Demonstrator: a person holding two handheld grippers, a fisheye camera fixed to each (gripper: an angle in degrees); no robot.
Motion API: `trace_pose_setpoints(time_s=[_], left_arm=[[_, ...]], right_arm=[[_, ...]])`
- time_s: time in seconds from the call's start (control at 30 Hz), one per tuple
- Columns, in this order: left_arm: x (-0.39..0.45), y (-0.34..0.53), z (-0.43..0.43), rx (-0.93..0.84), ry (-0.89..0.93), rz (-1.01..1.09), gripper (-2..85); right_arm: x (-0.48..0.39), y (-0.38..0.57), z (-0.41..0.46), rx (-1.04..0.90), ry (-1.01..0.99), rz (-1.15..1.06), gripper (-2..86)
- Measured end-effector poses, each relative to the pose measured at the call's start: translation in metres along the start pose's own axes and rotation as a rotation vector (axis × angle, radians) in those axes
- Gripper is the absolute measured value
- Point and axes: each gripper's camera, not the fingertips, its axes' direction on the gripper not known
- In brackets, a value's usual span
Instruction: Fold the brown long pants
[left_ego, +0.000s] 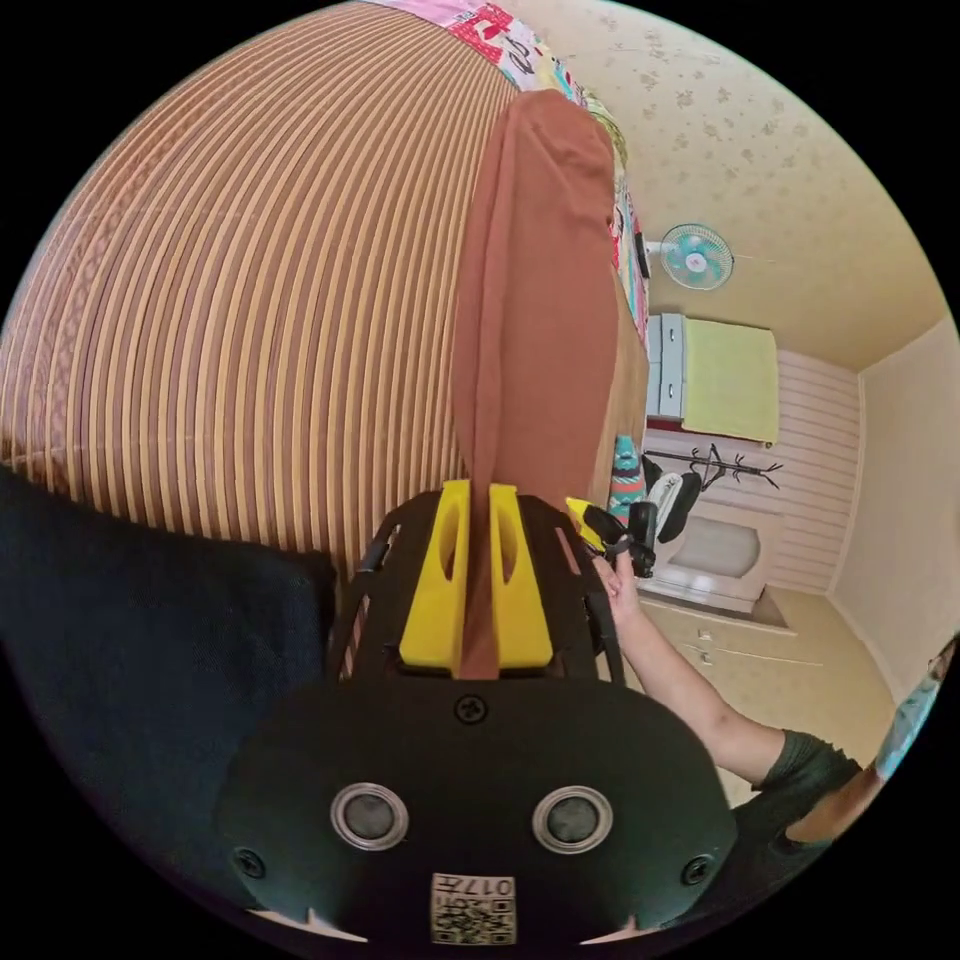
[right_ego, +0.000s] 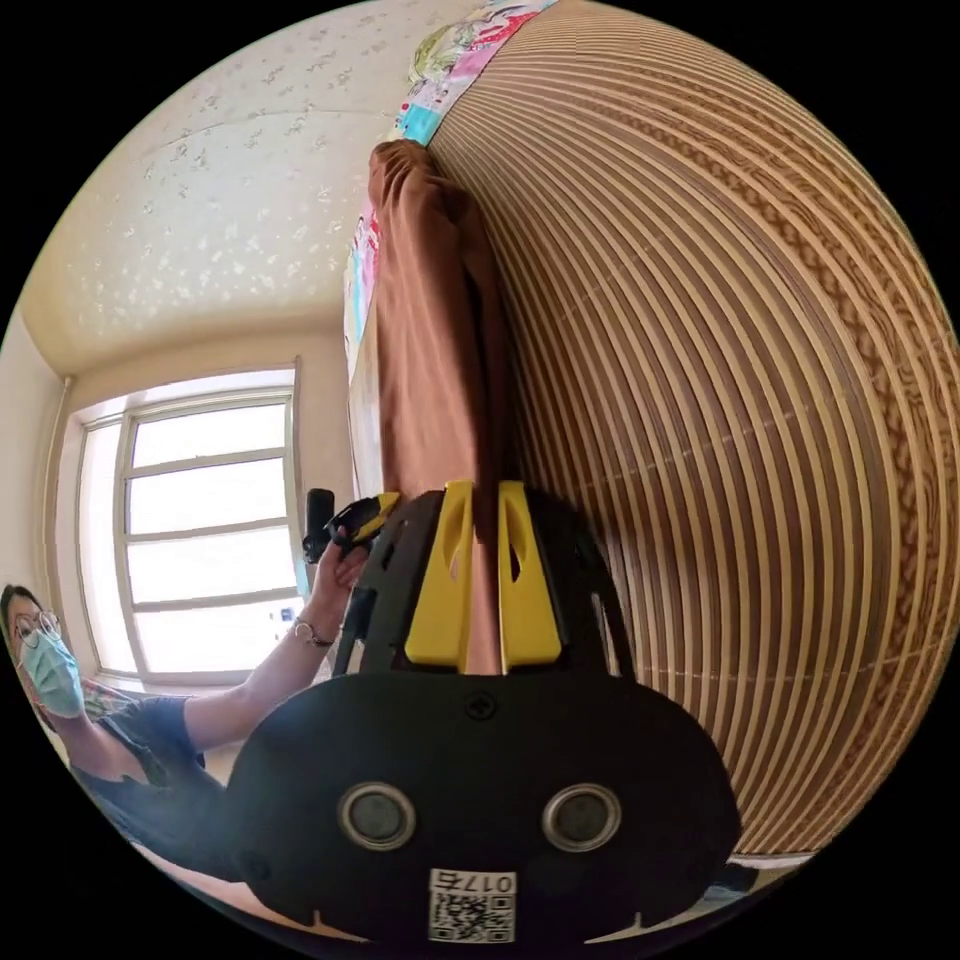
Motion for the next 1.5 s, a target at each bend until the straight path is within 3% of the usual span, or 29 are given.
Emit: trace_pose_setpoints(time_s=[0.2, 0.33, 0.57, 0.63, 0.8, 1.0, 1.13, 1.23, 1.3, 1.4, 1.5], left_arm=[[0.076, 0.077, -0.056, 0.007, 0.275, 0.223, 3.6], [0.144, 0.158, -0.091, -0.035, 0.419, 0.361, 3.7], [0.276, 0.236, -0.146, -0.044, 0.528, 0.628, 3.7], [0.324, 0.233, -0.164, -0.031, 0.552, 0.757, 3.7], [0.361, 0.181, -0.174, 0.059, 0.437, 0.762, 3.8], [0.323, 0.084, -0.143, 0.114, 0.289, 0.582, 3.8], [0.266, 0.06, -0.118, 0.091, 0.059, 0.484, 4.0], [0.201, 0.087, -0.077, -0.015, -0.101, 0.436, 4.2], [0.146, 0.116, -0.043, -0.111, -0.114, 0.354, 4.2], [0.044, 0.174, 0.005, -0.261, -0.198, 0.135, 3.7], [-0.032, 0.223, 0.009, -0.23, -0.382, -0.141, 3.2]], right_arm=[[-0.054, 0.07, -0.057, -0.007, -0.283, -0.257, 3.0], [-0.098, 0.17, -0.119, 0.023, -0.44, -0.412, 2.4], [-0.225, 0.302, -0.216, 0.137, -0.477, -0.777, 2.1], [-0.258, 0.315, -0.237, 0.179, -0.498, -0.892, 2.0], [-0.323, 0.297, -0.265, 0.255, -0.383, -0.995, 1.8], [-0.323, 0.203, -0.227, 0.294, -0.051, -0.737, 1.9], [-0.307, 0.176, -0.18, 0.246, 0.097, -0.646, 2.1], [-0.271, 0.195, -0.133, 0.154, 0.217, -0.596, 2.3], [-0.232, 0.217, -0.107, 0.099, 0.251, -0.543, 2.6], [-0.15, 0.261, -0.063, -0.056, 0.325, -0.317, 3.1], [-0.076, 0.305, -0.022, -0.279, 0.474, -0.047, 3.6]])
